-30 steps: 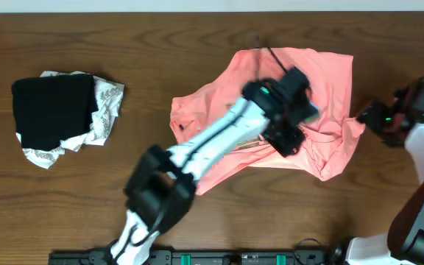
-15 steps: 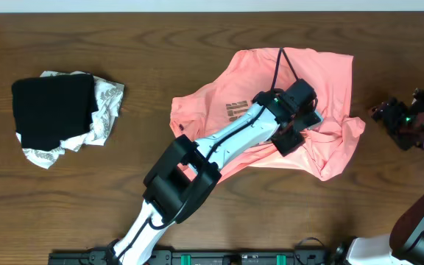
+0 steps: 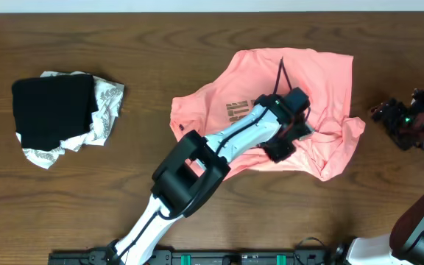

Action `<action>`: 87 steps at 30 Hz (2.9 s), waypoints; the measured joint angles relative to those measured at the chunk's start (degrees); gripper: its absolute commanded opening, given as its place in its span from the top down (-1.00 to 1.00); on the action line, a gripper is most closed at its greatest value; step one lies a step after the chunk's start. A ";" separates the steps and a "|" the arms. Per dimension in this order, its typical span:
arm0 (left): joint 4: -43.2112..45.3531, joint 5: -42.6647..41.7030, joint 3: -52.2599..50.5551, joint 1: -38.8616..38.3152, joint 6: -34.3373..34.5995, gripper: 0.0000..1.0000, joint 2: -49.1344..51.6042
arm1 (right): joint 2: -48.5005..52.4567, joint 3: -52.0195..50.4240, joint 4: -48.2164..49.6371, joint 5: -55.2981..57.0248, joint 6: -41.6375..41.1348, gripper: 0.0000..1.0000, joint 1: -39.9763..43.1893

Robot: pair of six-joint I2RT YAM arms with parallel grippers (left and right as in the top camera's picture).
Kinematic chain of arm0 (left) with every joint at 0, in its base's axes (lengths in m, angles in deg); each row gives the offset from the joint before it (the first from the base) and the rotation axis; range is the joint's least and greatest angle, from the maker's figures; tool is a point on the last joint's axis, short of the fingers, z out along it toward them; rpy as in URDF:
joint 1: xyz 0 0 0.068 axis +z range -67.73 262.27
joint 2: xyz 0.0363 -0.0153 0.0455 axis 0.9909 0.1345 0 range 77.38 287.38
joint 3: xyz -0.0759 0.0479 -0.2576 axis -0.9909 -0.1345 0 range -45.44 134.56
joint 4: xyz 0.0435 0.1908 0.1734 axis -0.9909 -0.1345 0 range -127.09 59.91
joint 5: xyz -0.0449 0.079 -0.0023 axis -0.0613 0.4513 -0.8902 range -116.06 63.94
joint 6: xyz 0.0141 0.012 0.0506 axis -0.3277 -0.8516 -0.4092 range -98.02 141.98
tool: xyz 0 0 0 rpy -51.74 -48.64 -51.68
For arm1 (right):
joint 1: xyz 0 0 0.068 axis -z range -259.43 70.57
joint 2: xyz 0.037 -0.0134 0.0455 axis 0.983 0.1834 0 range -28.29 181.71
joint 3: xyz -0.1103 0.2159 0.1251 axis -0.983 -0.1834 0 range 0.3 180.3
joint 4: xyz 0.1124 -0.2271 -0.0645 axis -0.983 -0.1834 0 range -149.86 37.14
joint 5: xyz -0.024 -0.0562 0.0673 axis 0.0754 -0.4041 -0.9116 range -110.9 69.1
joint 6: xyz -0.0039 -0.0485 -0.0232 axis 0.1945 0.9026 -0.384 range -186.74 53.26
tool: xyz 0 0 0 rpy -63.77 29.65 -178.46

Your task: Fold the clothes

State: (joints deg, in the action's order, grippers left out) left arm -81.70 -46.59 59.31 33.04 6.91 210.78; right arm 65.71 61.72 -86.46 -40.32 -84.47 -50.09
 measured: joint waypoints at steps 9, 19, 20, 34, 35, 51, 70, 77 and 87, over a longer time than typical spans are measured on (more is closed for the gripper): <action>-13.31 -2.86 0.07 -0.07 2.40 0.88 -0.85 | 0.00 0.02 0.48 -0.13 0.00 -0.57 0.00; -28.59 -3.74 0.13 -0.07 3.13 0.88 -3.45 | 0.00 0.02 0.48 -0.13 0.00 -0.58 0.00; -29.46 -3.74 0.13 -0.07 3.13 0.87 -3.45 | 0.00 0.02 0.46 -0.13 0.00 -0.59 0.00; -35.56 -2.80 0.15 0.46 4.74 0.66 -3.45 | 0.00 0.02 2.27 -3.28 3.39 -0.48 -0.20; -36.20 -3.02 0.15 0.79 5.38 0.66 -3.45 | 0.00 0.02 2.58 -3.80 3.78 -0.48 -0.31; -27.21 1.62 0.17 4.55 10.99 0.86 -3.45 | 0.00 0.02 3.37 -6.32 5.25 -0.10 -2.84; 11.04 7.45 0.50 27.12 19.54 0.88 -5.20 | 0.48 0.02 9.16 -3.93 3.28 0.84 -15.02; 12.04 6.27 0.50 26.99 19.43 0.88 -5.16 | 8.74 0.02 16.15 -2.71 -0.96 0.98 -17.92; 12.07 1.60 -0.07 25.20 18.01 0.88 -4.70 | 14.12 0.02 24.33 1.62 -2.86 0.98 -17.92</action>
State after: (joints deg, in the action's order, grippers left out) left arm -69.64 -45.00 59.25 58.24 24.92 206.08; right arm 79.83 61.75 -62.14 -38.70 -87.34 -68.01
